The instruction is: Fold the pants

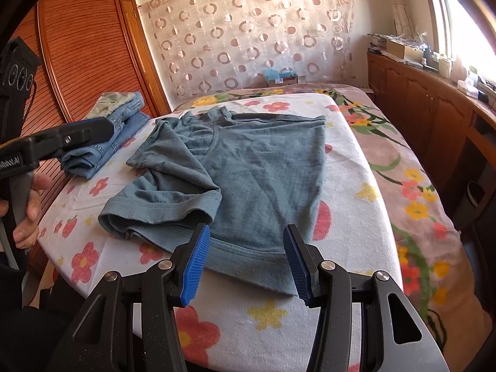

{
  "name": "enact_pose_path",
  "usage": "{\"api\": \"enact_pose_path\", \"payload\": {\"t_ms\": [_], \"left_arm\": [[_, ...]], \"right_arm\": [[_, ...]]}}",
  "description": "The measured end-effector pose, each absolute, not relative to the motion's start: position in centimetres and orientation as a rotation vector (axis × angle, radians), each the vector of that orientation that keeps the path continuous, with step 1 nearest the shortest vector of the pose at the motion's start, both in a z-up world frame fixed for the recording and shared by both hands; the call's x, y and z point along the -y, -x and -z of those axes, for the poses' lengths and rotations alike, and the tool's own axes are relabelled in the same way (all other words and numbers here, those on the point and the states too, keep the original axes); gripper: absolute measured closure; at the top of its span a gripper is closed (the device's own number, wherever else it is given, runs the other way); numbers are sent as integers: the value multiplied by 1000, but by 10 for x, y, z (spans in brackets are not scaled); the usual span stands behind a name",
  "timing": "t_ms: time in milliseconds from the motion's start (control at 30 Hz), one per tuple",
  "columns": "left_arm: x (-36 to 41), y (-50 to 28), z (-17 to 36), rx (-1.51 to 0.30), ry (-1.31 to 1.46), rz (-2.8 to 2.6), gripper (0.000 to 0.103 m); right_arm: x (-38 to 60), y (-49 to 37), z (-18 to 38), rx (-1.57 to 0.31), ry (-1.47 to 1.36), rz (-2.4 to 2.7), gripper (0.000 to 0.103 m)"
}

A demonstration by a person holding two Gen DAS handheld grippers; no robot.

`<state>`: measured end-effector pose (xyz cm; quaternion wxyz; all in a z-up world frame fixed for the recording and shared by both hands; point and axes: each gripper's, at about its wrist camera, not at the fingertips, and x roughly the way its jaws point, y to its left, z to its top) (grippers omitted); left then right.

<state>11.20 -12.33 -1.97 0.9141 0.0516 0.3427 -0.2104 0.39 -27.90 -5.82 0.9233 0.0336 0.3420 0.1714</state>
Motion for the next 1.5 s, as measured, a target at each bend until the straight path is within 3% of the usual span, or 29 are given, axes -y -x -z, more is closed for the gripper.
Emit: {"api": "enact_pose_path", "payload": {"t_ms": [200, 433, 700, 1000, 1500], "left_arm": [[98, -112, 38, -732, -86, 373, 23], [82, -110, 56, -763, -77, 337, 23], [80, -108, 66, -783, -79, 327, 23], [84, -107, 67, -779, -85, 332, 23], [96, -105, 69, -786, -107, 342, 23]], "right_arm": [[262, -18, 58, -696, -56, -396, 52], [248, -44, 72, -748, -81, -445, 66], [248, -53, 64, -747, -123, -465, 97], [276, -20, 36, -642, -142, -459, 98], [312, 1, 63, -723, -159, -324, 98]]}}
